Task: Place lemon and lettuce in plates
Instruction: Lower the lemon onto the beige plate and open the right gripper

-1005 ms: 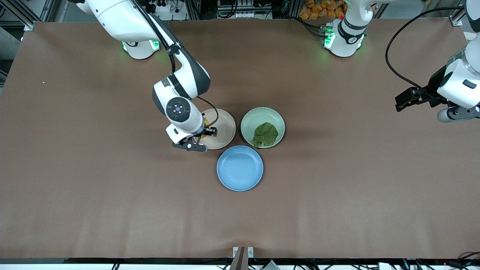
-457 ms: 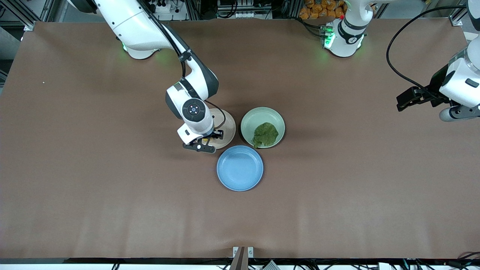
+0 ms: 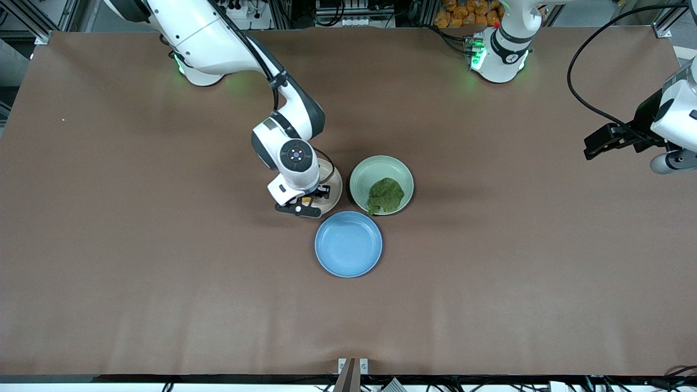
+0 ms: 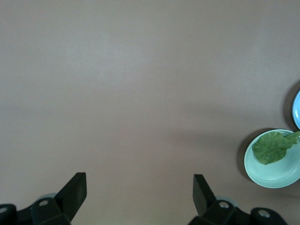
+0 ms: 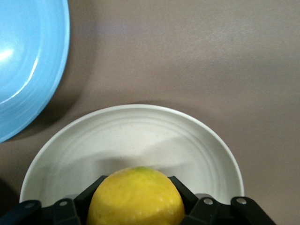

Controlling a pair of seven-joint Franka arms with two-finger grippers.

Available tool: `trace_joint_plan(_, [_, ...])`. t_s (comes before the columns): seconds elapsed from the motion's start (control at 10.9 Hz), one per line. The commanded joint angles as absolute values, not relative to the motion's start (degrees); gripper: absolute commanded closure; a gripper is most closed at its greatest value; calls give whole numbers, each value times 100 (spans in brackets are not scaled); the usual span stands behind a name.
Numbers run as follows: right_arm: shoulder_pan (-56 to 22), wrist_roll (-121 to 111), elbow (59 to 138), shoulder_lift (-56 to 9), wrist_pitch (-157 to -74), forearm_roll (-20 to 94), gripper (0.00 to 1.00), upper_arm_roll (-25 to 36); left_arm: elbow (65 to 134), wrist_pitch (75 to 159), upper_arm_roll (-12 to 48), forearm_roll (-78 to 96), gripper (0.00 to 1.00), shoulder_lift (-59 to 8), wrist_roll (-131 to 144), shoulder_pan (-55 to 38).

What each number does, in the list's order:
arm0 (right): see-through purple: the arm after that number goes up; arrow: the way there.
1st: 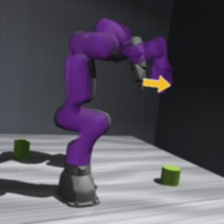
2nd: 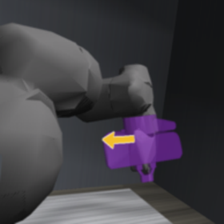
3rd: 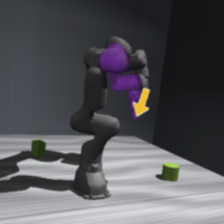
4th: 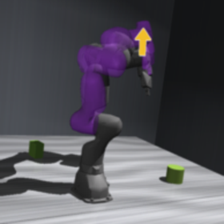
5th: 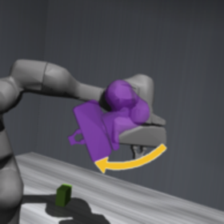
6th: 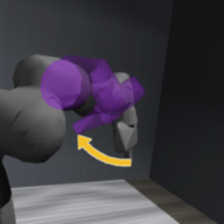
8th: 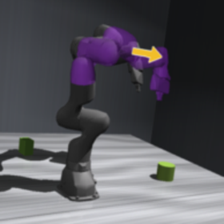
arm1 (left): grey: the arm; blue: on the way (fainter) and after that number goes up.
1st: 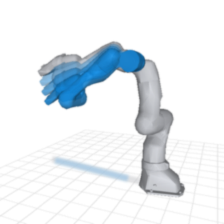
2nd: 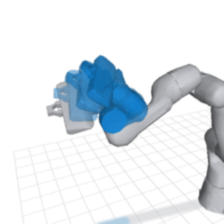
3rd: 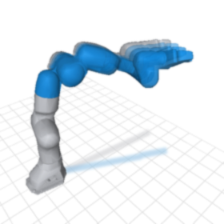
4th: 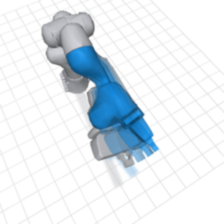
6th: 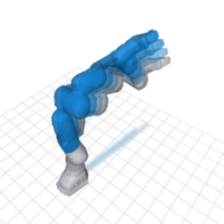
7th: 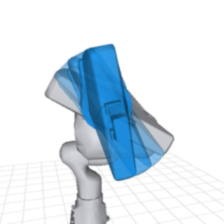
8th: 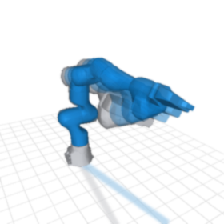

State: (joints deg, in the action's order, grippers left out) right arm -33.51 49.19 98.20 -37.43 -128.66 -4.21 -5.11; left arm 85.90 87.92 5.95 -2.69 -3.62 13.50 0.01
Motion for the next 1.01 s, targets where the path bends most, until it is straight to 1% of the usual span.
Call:
trace_joint_plan(0.0, [-3445,5194,9703,-3946,-13060,-633,49,-466,8613,8666,598,-211,0,-264,1292,18])
trace_joint_plan(0.18, [-3445,5203,9703,-3946,-13060,-642,48,-466,8605,8666,633,-211,0,-255,1257,9])
trace_joint_plan(0.27, [-3445,5203,9703,-3946,-13052,-642,40,-466,8604,8666,642,-176,0,-255,1239,9])
trace_joint_plan(0.37, [-3437,5212,9703,-3946,-13052,-642,28,-466,8622,8666,642,-176,0,-255,1283,9])
trace_joint_plan(0.46, [-3428,5290,9703,-3946,-13052,-642,0,-466,8639,8675,650,-150,0,-246,1301,9])
trace_joint_plan(0.73, [-3384,5335,9686,-3938,-12982,-642,0,-466,8692,8684,650,-149,0,-202,1310,9])
trace_joint_plan(0.91, [-3340,5317,9668,-3894,-12955,-615,0,-466,8981,8779,650,-149,0,-10,1310,18])
